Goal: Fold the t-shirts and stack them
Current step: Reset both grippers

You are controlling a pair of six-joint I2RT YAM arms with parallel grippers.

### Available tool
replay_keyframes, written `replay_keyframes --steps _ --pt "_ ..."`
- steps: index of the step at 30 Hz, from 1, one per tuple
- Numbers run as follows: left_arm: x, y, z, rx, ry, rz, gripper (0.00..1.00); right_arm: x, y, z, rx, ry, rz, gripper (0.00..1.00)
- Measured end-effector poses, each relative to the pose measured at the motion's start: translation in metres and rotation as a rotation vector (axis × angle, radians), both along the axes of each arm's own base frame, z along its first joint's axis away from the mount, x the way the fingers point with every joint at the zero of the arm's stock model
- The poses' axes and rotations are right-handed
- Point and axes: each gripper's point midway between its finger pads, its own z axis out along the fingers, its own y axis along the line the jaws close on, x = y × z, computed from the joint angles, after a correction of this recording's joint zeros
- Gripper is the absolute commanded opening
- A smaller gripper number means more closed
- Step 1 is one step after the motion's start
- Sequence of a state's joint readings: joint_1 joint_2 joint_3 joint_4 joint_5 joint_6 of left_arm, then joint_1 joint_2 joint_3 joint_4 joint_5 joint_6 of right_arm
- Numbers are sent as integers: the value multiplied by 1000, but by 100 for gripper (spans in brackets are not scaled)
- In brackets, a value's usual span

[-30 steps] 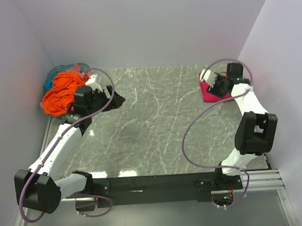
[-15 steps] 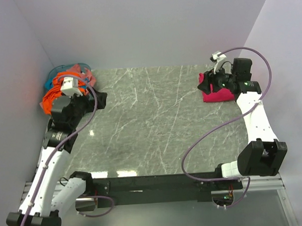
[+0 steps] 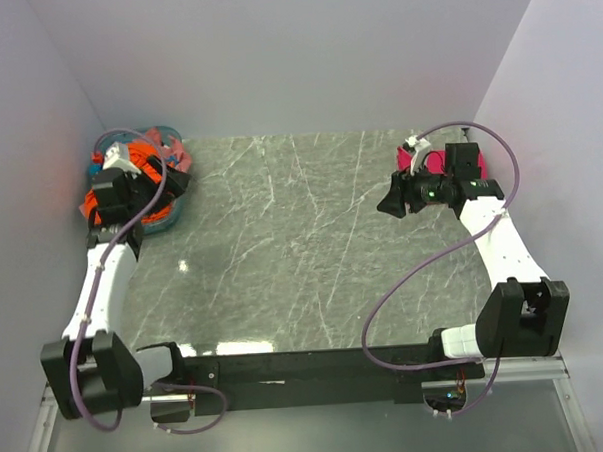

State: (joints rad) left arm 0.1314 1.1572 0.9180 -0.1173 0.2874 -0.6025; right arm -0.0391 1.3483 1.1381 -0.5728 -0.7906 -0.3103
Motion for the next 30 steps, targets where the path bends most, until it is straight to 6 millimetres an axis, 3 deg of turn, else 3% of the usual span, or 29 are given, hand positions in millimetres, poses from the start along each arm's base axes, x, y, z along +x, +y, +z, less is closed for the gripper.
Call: replay_keyframes --steps 4,11,15,19,22,24,26,27,30 --pt "31 21 5 0 19 66 93 -2 2 1 8 -2 16 67" --pt "99 89 5 104 157 349 89 -5 6 -1 -1 6 26 66" --pt "112 113 -4 120 264 473 90 -5 7 -2 -6 6 32 67" --pt "98 110 -26 116 342 467 90 -5 6 -4 -18 9 29 68" --pt "75 86 -41 106 345 324 92 -2 3 -8 -41 7 8 70" --pt "55 65 -39 95 301 216 95 0 -1 -12 -62 3 -14 75" --pt "32 45 -22 84 220 120 97 1 -8 -17 -91 -1 -48 76" --pt "21 34 -6 81 148 65 98 1 -11 -18 -103 -4 -70 82" --pt "-7 5 48 87 -81 -68 99 6 -27 -9 -154 -56 -183 83"
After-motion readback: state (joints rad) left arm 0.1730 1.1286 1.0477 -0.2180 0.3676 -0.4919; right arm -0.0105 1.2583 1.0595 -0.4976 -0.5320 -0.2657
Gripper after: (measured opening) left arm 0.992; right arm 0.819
